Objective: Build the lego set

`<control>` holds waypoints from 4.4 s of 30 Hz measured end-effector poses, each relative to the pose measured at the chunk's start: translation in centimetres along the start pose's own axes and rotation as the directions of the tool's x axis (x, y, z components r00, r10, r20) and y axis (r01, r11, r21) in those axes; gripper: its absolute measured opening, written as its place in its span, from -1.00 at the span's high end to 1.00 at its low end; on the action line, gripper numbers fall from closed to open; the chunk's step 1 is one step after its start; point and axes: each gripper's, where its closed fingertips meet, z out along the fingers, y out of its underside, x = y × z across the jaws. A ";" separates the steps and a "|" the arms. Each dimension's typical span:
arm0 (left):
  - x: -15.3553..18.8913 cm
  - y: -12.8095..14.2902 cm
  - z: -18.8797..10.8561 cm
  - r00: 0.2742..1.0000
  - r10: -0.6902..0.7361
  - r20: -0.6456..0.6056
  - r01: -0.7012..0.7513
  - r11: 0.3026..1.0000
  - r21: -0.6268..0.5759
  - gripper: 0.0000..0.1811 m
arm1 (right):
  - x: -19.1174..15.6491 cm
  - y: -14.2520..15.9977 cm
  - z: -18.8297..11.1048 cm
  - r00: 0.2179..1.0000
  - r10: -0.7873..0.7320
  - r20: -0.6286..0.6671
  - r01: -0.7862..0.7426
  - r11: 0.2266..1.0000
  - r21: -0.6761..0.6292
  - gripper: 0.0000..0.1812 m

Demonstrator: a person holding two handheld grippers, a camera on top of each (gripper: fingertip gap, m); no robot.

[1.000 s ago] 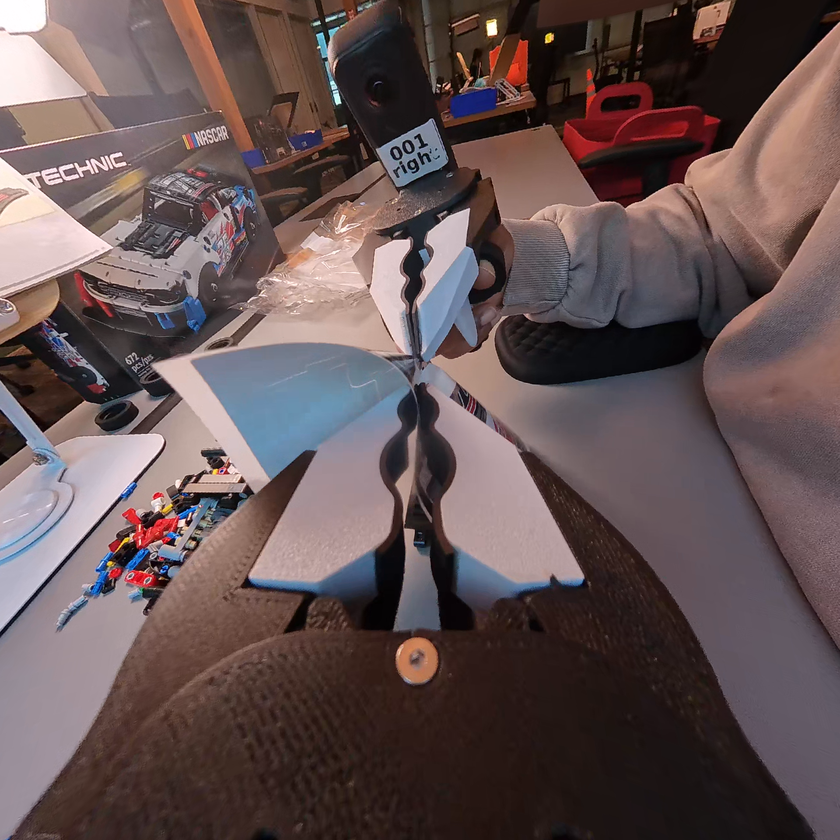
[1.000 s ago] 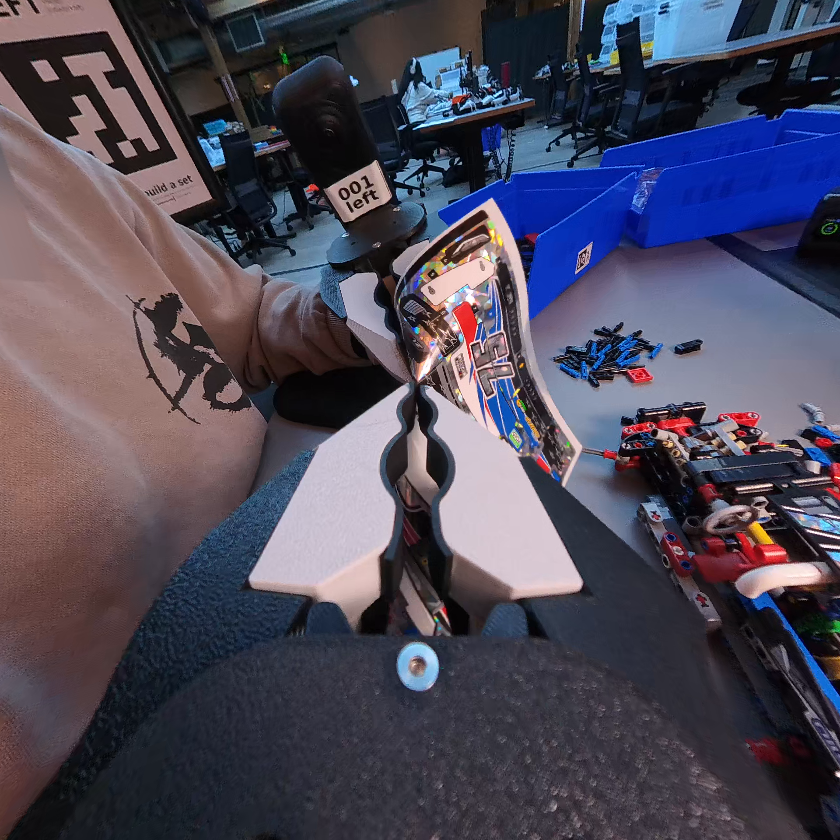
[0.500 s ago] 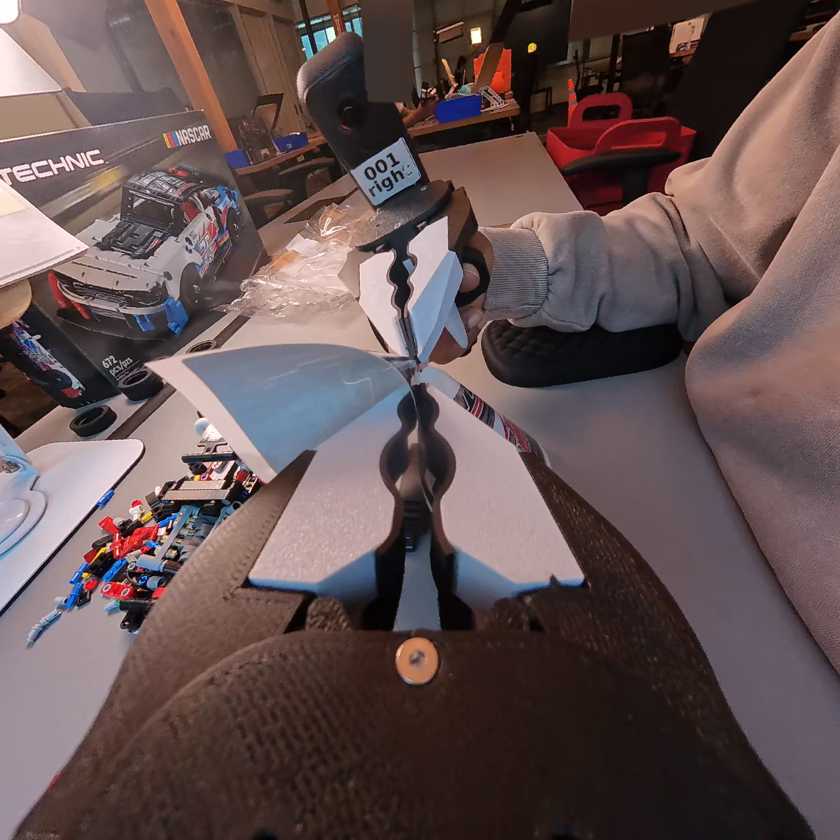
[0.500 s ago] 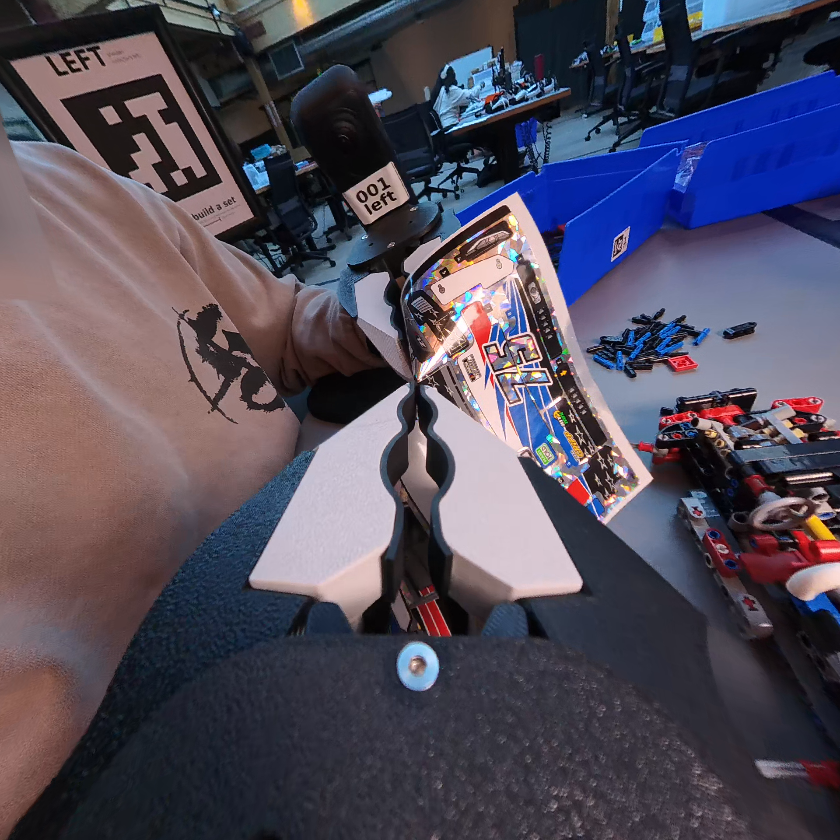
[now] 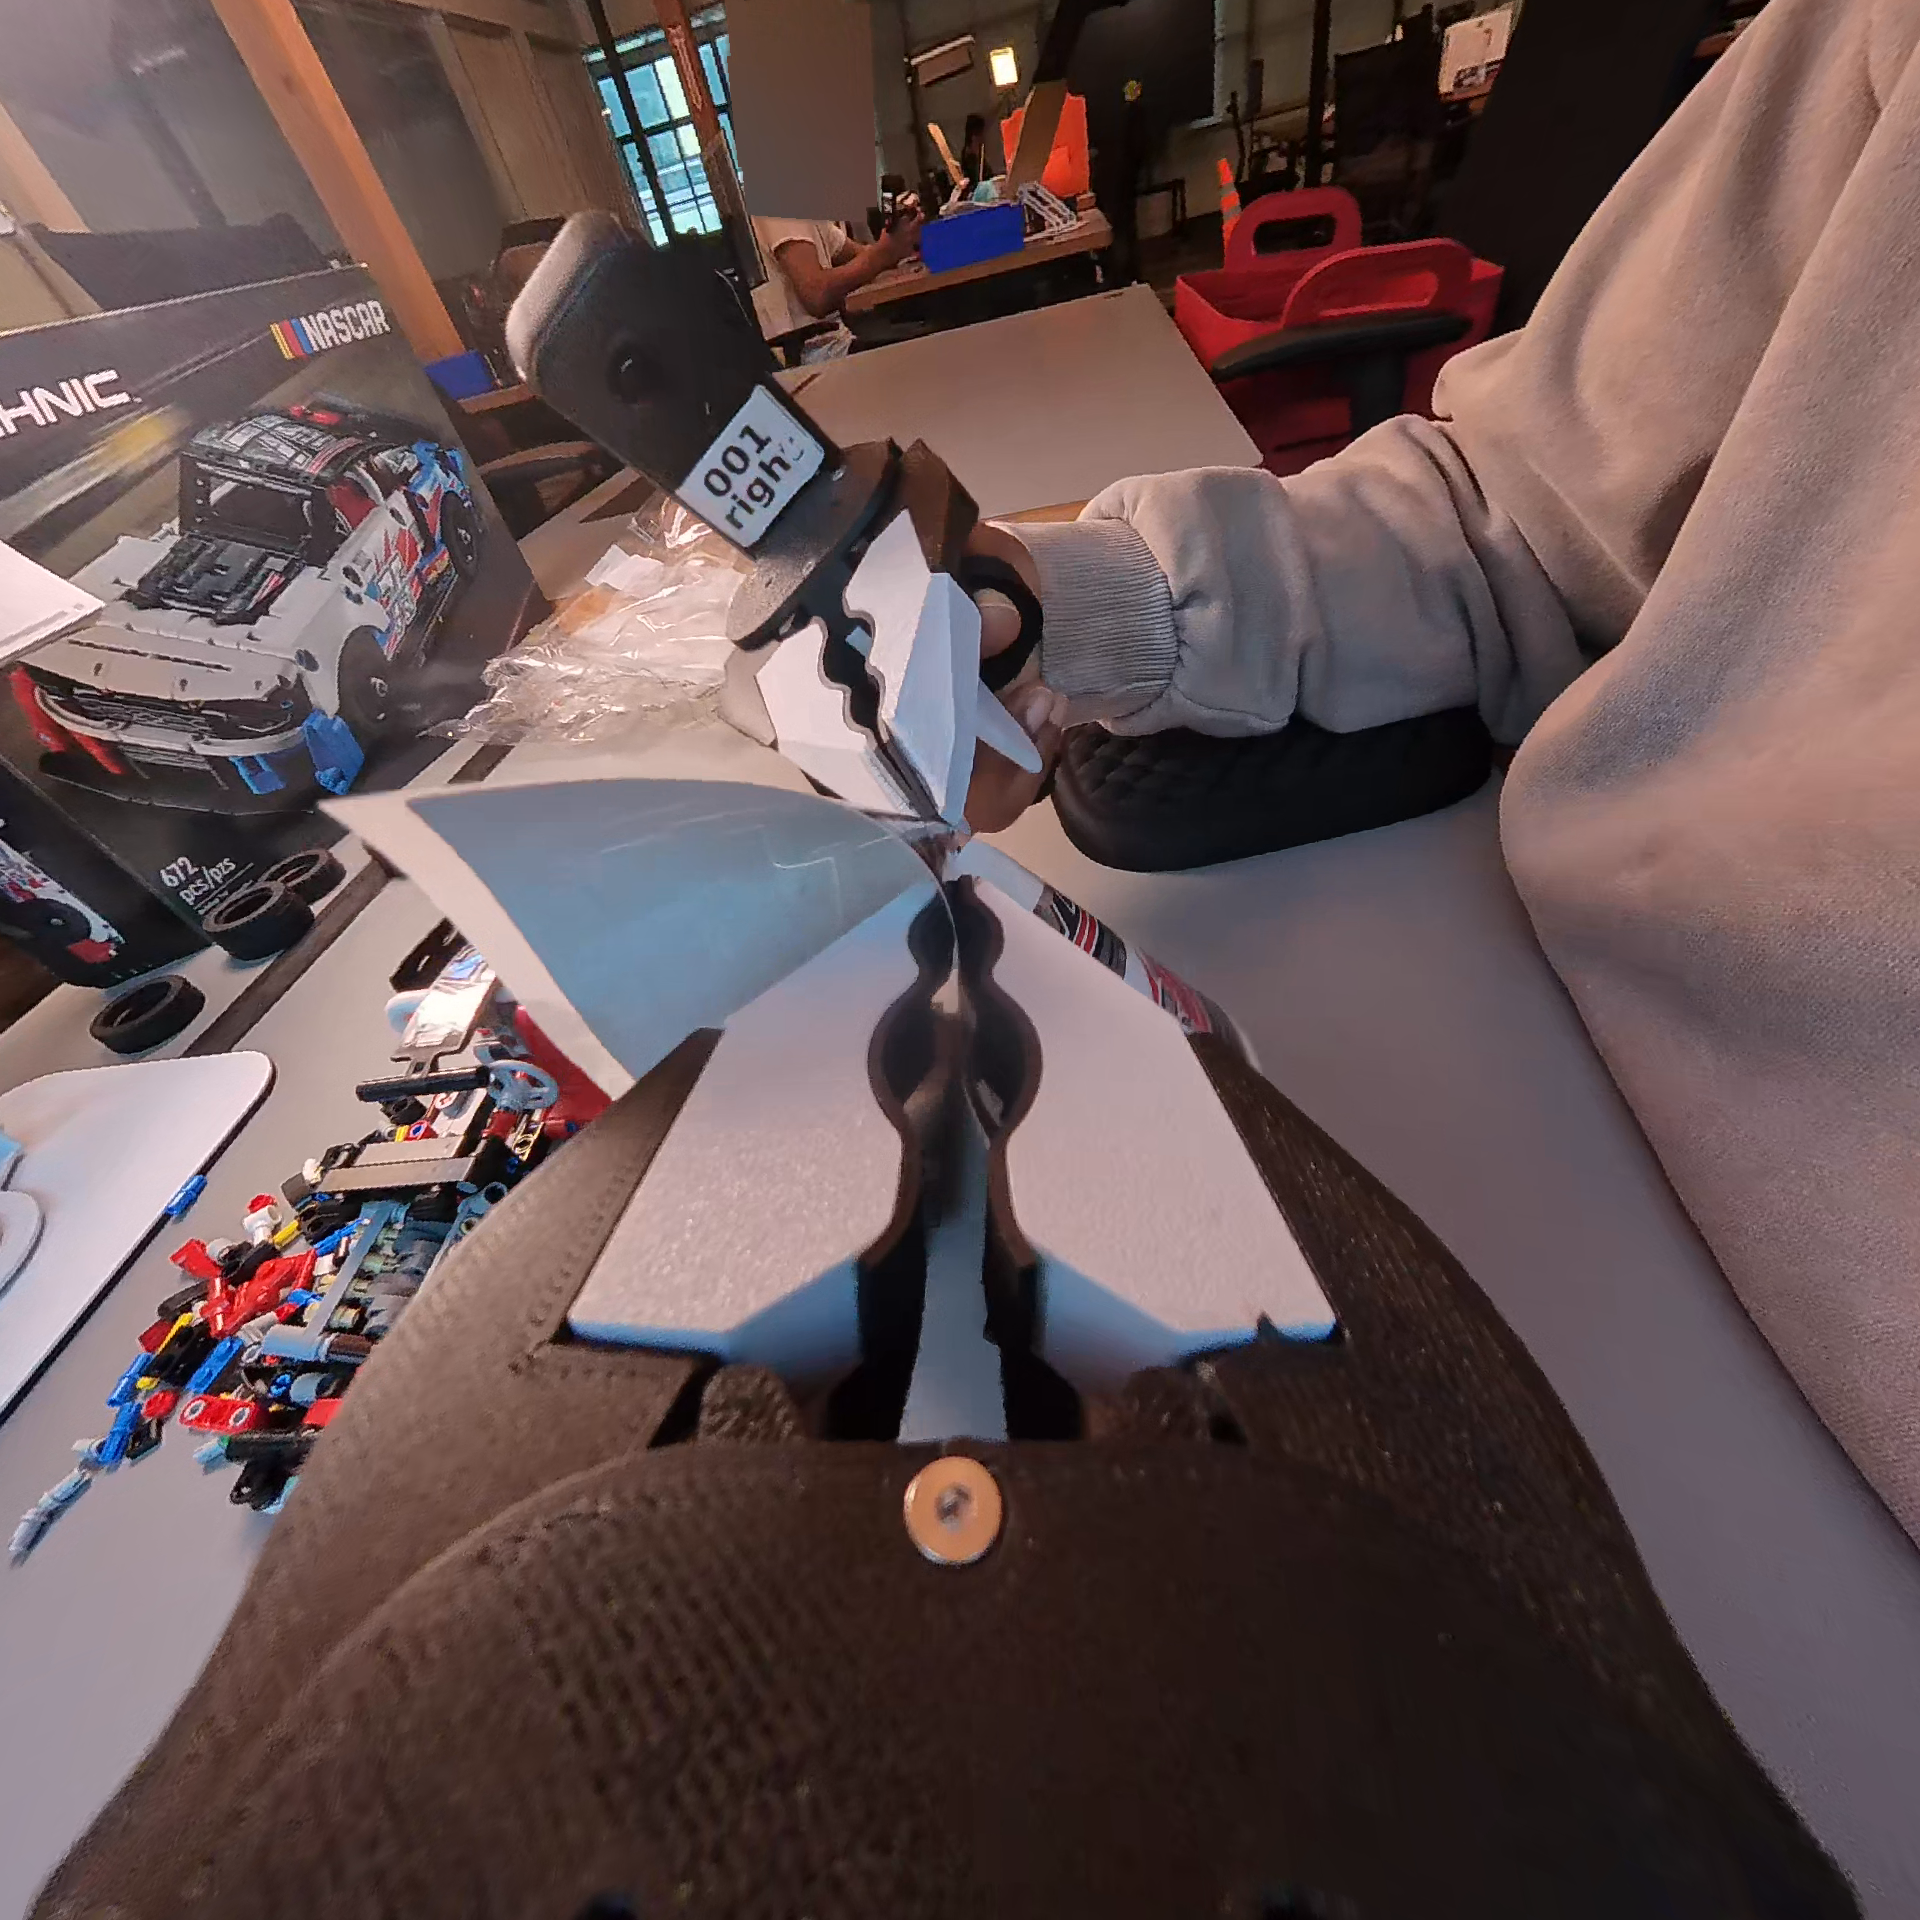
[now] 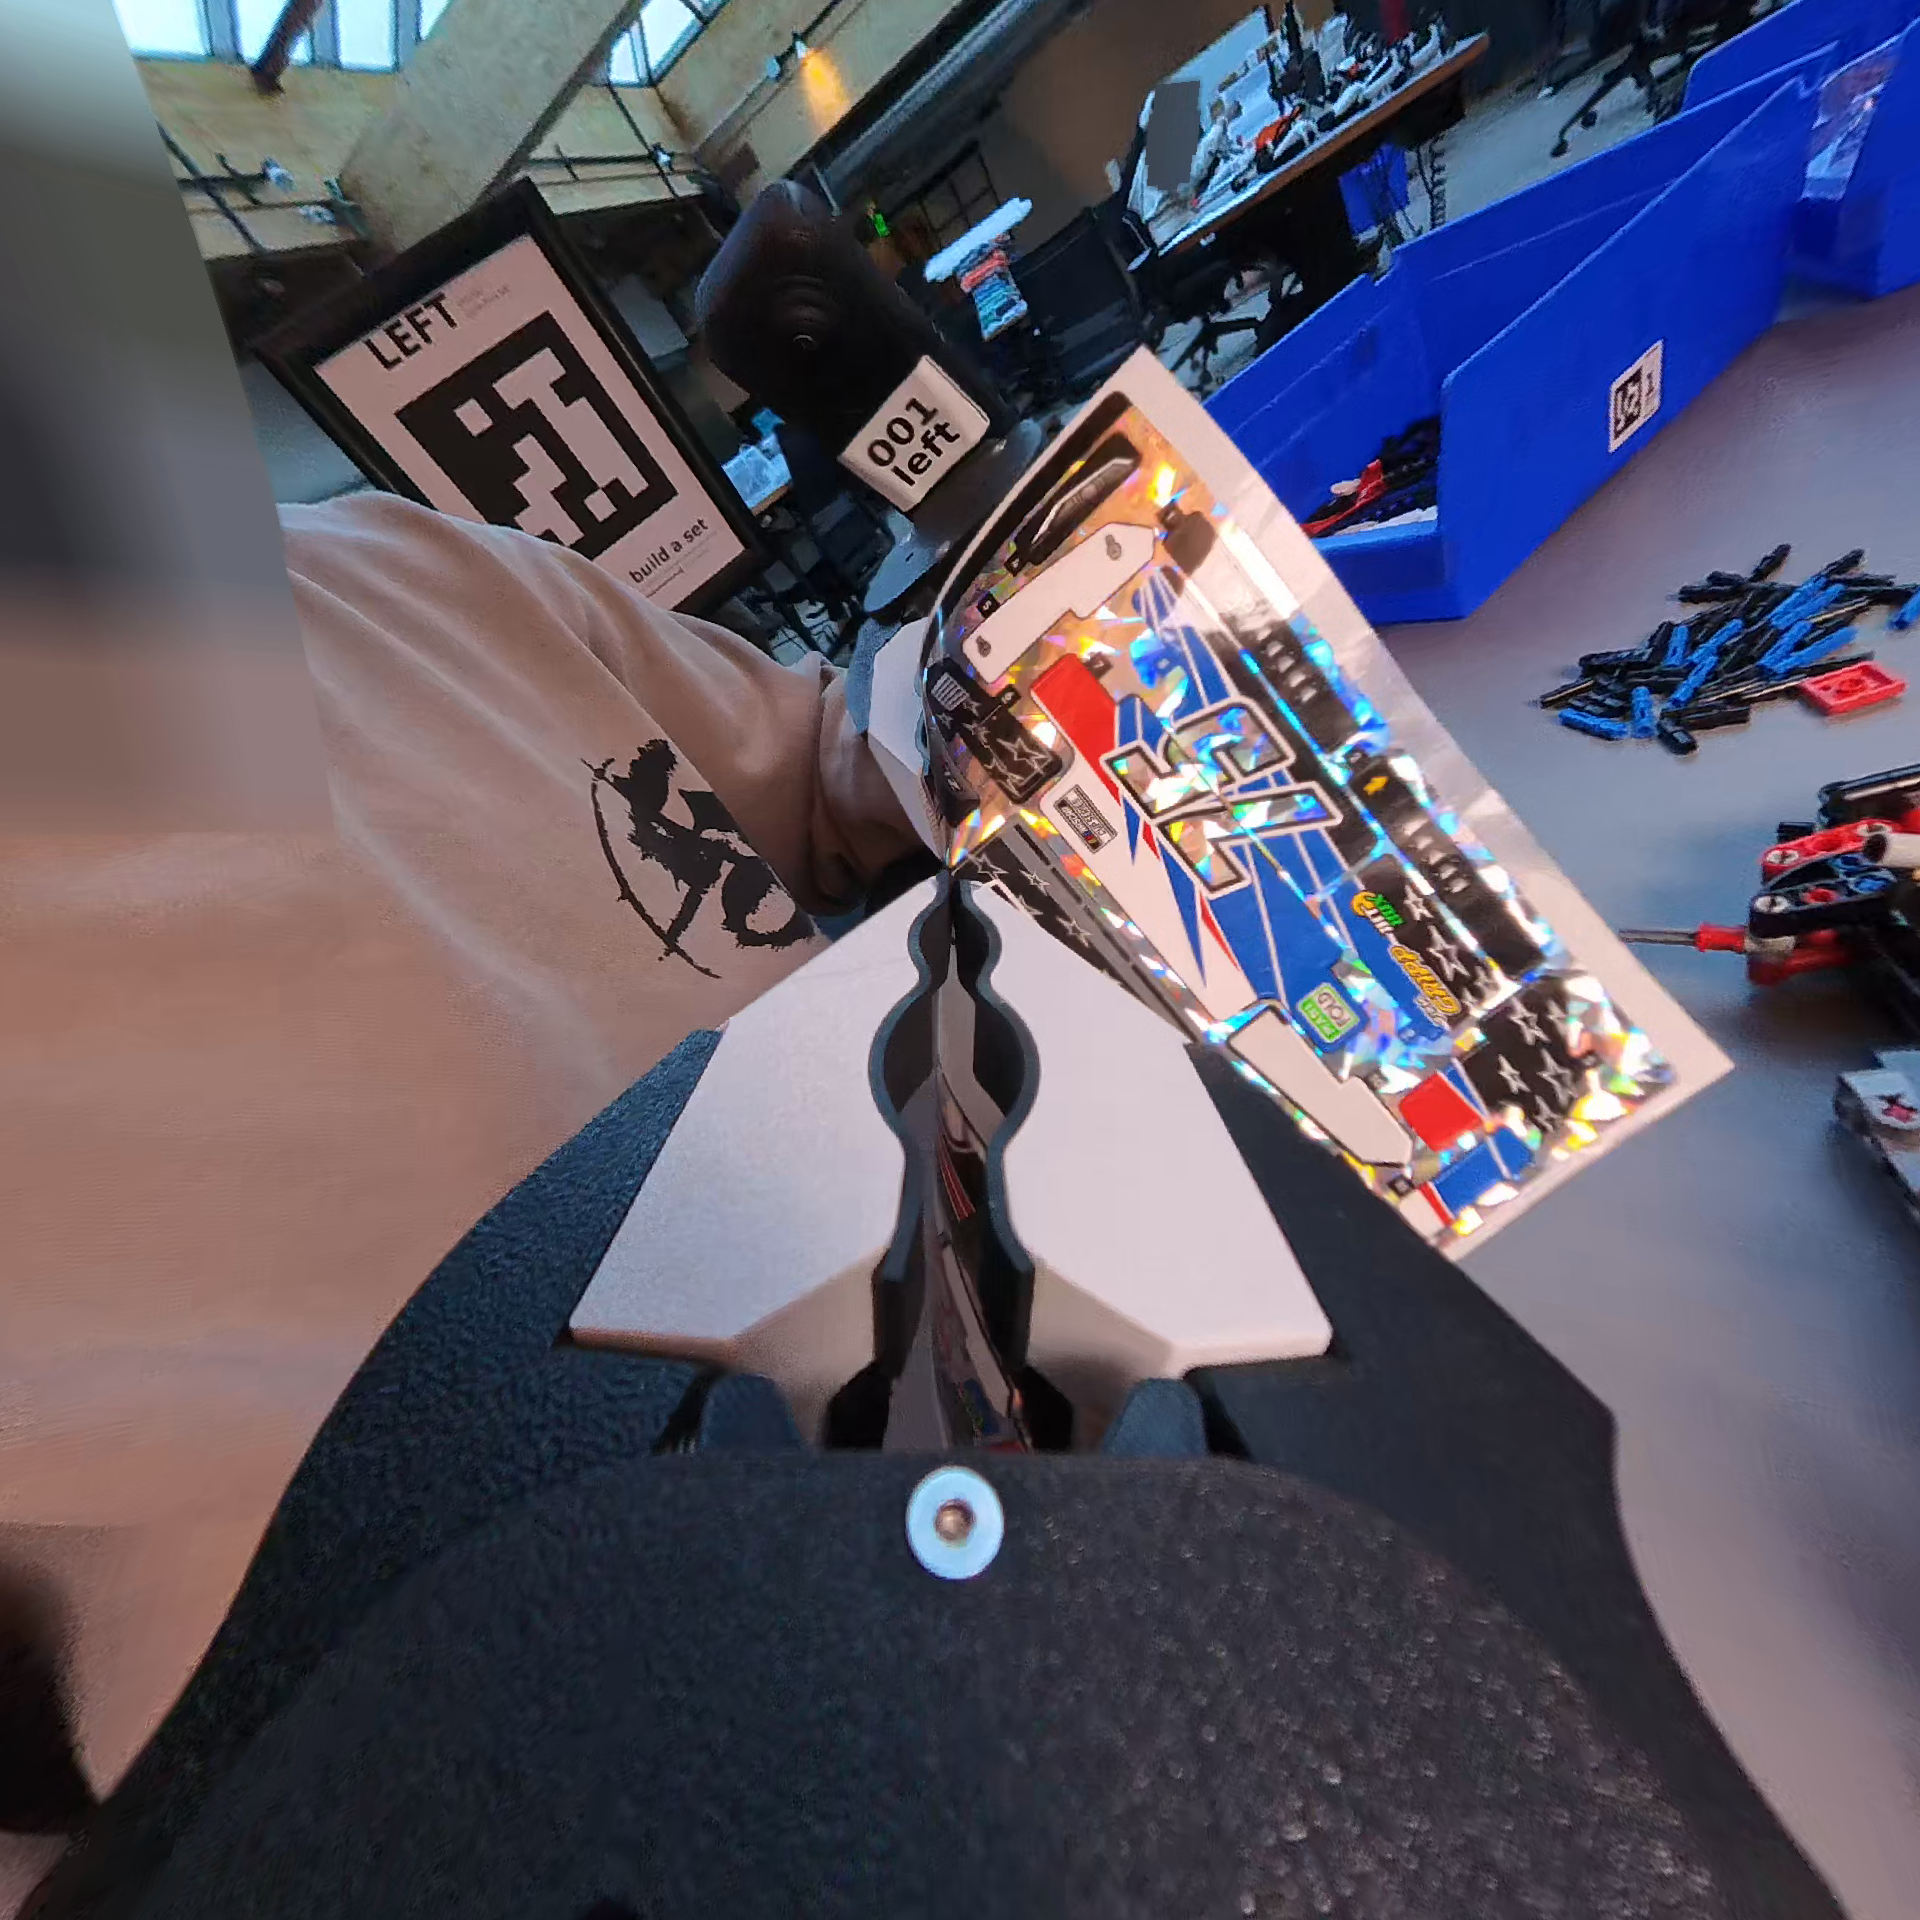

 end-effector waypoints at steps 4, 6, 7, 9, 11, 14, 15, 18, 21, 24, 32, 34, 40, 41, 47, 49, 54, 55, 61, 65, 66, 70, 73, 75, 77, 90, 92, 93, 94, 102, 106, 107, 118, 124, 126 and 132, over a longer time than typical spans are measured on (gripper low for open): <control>0.0 -0.2 -0.2 1.000 -0.004 -0.006 0.004 1.000 0.007 1.00 | 0.0 -0.4 -0.3 0.998 0.057 0.025 -0.058 0.998 0.031 1.00; 0.0 -0.1 -0.2 1.000 -0.004 -0.006 0.004 1.000 0.005 1.00 | 0.0 -0.4 -0.2 0.999 0.035 0.012 -0.036 0.999 0.023 1.00; 0.0 -0.1 -0.2 1.000 -0.009 -0.010 0.009 1.000 0.007 1.00 | 0.0 -0.3 -0.2 1.000 0.026 0.009 -0.026 0.999 0.019 1.00; -0.1 -0.1 -0.2 1.000 -0.014 -0.009 0.015 1.000 0.011 1.00 | -0.1 -0.4 -0.2 1.000 0.018 0.007 -0.018 1.000 0.023 1.00; -0.2 -0.1 -0.3 1.000 -0.027 -0.006 0.027 1.000 0.012 1.00 | 0.1 -0.6 -0.4 1.000 0.014 -0.004 -0.014 0.999 0.035 1.00; -1.0 0.0 -0.4 0.998 -0.067 0.020 0.067 0.998 0.017 1.00 | 0.3 -1.3 -1.0 0.999 -0.007 -0.033 0.009 0.998 0.066 1.00; -1.3 0.1 -0.5 0.995 -0.094 0.031 0.093 0.995 0.022 1.00 | 0.4 -1.6 -1.2 0.999 -0.022 -0.045 0.025 0.997 0.079 1.00; -2.5 0.0 -0.9 0.974 -0.223 0.037 0.221 0.973 0.068 1.00 | 0.7 -2.7 -1.8 0.994 -0.052 -0.095 0.065 0.989 0.132 1.00; -3.7 0.0 -1.3 0.940 -0.341 0.037 0.335 0.936 0.112 1.00 | 1.0 -3.6 -2.7 0.986 -0.075 -0.147 0.101 0.979 0.178 1.00; -4.5 0.2 -1.5 0.896 -0.442 0.034 0.433 0.890 0.143 1.00 | 1.2 -4.3 -3.5 0.979 -0.089 -0.184 0.128 0.969 0.211 1.00; -7.0 1.1 -2.6 0.765 -0.644 0.015 0.623 0.746 0.233 1.00 | 1.1 -5.9 -7.4 0.964 -0.084 -0.254 0.163 0.938 0.307 1.00; -7.5 1.3 -2.8 0.743 -0.669 0.021 0.644 0.724 0.248 1.00 | 0.7 -6.3 -8.5 0.959 -0.096 -0.266 0.184 0.926 0.329 1.00; -8.7 2.3 -2.6 0.708 -0.703 0.068 0.672 0.700 0.241 1.00 | -1.5 -6.9 -12.9 0.949 -0.135 -0.286 0.246 0.883 0.401 1.00; -8.9 2.3 -2.5 0.711 -0.699 0.076 0.669 0.706 0.232 1.00 | -1.7 -6.9 -14.0 0.944 -0.134 -0.302 0.255 0.877 0.408 1.00; -10.3 -1.3 0.1 0.740 -0.672 -0.017 0.663 0.725 0.187 1.00 | -3.3 -6.6 -19.9 0.923 -0.124 -0.364 0.299 0.827 0.476 1.00; -10.8 -3.0 2.0 0.745 -0.662 -0.076 0.664 0.729 0.164 1.00 | -3.6 -6.4 -21.2 0.913 -0.127 -0.387 0.317 0.819 0.478 1.00; -11.0 -6.1 8.5 0.677 -0.686 -0.266 0.730 0.672 0.125 1.00 | -4.9 -6.3 -23.0 0.914 -0.145 -0.380 0.337 0.793 0.508 1.00; -10.8 -5.9 10.1 0.656 -0.698 -0.286 0.746 0.657 0.109 1.00 | -5.2 -6.4 -23.3 0.911 -0.151 -0.383 0.346 0.787 0.511 1.00; -10.7 0.1 19.5 0.546 -0.824 -0.152 0.830 0.556 -0.029 1.00 | -6.7 -7.0 -25.0 0.896 -0.175 -0.409 0.391 0.748 0.537 1.00; -9.7 3.4 22.2 0.591 -0.807 -0.007 0.800 0.587 -0.124 1.00 | -6.2 -6.8 -25.1 0.899 -0.157 -0.410 0.379 0.748 0.544 1.00; -9.5 4.1 22.4 0.614 -0.789 0.031 0.784 0.604 -0.145 1.00 | -6.0 -6.8 -25.1 0.900 -0.152 -0.407 0.374 0.750 0.546 1.00; -8.9 5.0 21.9 0.733 -0.666 0.138 0.678 0.702 -0.217 0.65 | -5.4 -6.5 -24.3 0.905 -0.146 -0.399 0.359 0.766 0.534 1.00; -9.7 2.9 19.2 0.867 -0.444 0.228 0.487 0.851 -0.197 0.38 | -5.0 -6.3 -23.4 0.911 -0.139 -0.387 0.342 0.779 0.526 1.00; -10.1 1.0 16.6 0.903 -0.340 0.262 0.386 0.910 -0.149 0.31 | -4.6 -6.1 -22.7 0.913 -0.136 -0.384 0.333 0.792 0.511 1.00; -10.2 0.2 13.5 0.913 -0.287 0.289 0.335 0.932 -0.134 0.34 | -4.2 -6.0 -21.7 0.915 -0.133 -0.381 0.323 0.807 0.495 1.00; -4.6 8.2 10.9 0.826 -0.541 0.157 0.551 0.718 -0.425 0.57 | -4.6 -8.1 -16.8 0.894 -0.154 -0.421 0.351 0.824 0.444 1.00; -4.1 9.0 12.5 0.806 -0.574 0.144 0.565 0.673 -0.478 0.55 | -5.2 -8.4 -16.4 0.887 -0.165 -0.431 0.365 0.822 0.437 1.00; -4.0 9.1 13.3 0.809 -0.573 0.133 0.556 0.669 -0.493 0.58 | -5.5 -8.6 -16.3 0.885 -0.170 -0.433 0.371 0.819 0.437 1.00; -4.0 9.2 14.3 0.819 -0.560 0.129 0.540 0.674 -0.504 0.65 | -5.8 -8.8 -16.1 0.883 -0.176 -0.436 0.379 0.814 0.439 1.00; -2.7 6.8 21.3 0.818 -0.575 -0.003 0.503 0.718 -0.481 0.57 | -7.7 -10.0 -16.4 0.858 -0.197 -0.474 0.428 0.783 0.451 1.00; -4.0 5.1 17.6 0.864 -0.503 0.002 0.460 0.788 -0.410 0.49 | -7.8 -9.5 -16.7 0.838 -0.171 -0.518 0.432 0.788 0.439 1.00; -4.5 4.4 16.1 0.867 -0.497 0.011 0.464 0.801 -0.378 0.51 | -7.6 -9.3 -16.7 0.829 -0.165 -0.534 0.436 0.788 0.435 1.00; -4.2 -2.4 3.3 0.609 -0.767 -0.201 0.793 0.588 0.160 0.64 | -3.3 -5.5 -9.4 0.070 -0.568 -0.820 0.730 0.589 -0.346 1.00; -3.3 -2.4 2.3 0.379 -0.844 -0.378 0.924 0.320 0.210 0.65 | -0.8 -2.4 -4.6 -0.409 -0.773 -0.484 0.593 0.178 -0.785 1.00; -3.1 -1.7 2.5 0.366 -0.854 -0.370 0.929 0.310 0.203 0.67 | -0.1 -1.6 -4.0 -0.456 -0.789 -0.411 0.566 0.099 -0.819 1.00; -3.0 0.3 3.3 0.347 -0.887 -0.304 0.936 0.305 0.178 0.74 | 1.6 0.4 -3.3 -0.513 -0.810 -0.285 0.514 -0.023 -0.858 1.00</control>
